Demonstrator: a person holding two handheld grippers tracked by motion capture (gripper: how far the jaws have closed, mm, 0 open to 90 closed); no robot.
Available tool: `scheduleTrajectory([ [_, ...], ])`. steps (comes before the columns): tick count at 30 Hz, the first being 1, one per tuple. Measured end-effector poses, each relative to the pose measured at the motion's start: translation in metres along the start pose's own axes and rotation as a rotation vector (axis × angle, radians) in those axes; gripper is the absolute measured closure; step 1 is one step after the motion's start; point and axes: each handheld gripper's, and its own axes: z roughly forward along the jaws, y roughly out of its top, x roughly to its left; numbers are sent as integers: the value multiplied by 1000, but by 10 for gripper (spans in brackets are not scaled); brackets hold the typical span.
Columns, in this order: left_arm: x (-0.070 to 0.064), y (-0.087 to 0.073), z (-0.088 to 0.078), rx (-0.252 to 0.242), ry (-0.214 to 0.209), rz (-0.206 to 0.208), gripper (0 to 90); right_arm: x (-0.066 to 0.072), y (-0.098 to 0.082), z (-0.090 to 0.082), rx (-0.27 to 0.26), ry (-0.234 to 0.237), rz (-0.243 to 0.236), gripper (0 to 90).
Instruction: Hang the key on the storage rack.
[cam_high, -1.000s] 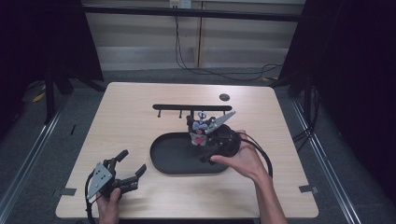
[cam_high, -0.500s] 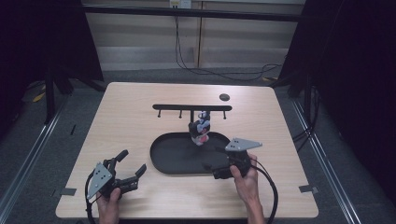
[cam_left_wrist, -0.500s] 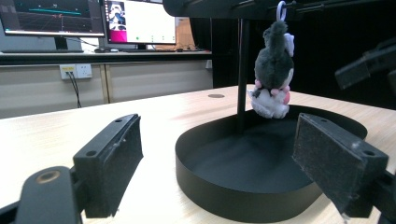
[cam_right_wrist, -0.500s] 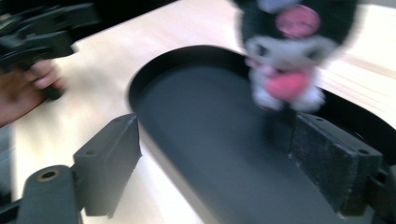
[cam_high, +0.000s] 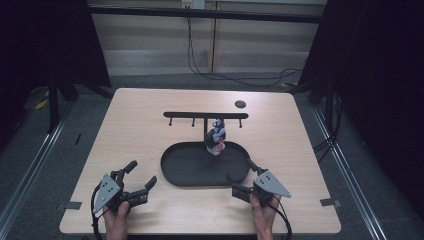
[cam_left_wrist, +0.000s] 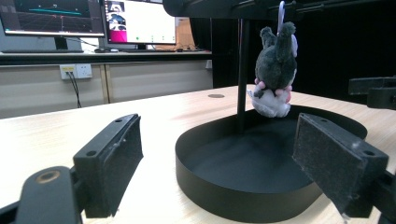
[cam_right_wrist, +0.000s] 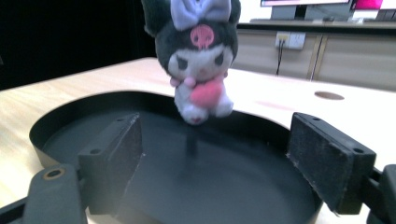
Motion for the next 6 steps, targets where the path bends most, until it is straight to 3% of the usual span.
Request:
scheduleTrajectory([
  [2, 0, 0, 0, 0, 0, 0, 155, 0, -1, -1, -24, 13, -3, 148],
  [3, 0, 0, 0, 0, 0, 1, 155, 1, -2, -3, -46, -6, -4, 146],
  [5, 0, 0, 0, 0, 0, 1, 155, 3, -4, -8, -102, 2, -25, 138],
  [6, 0, 0, 0, 0, 0, 1, 155, 2, -5, -10, -125, 11, -14, 138],
])
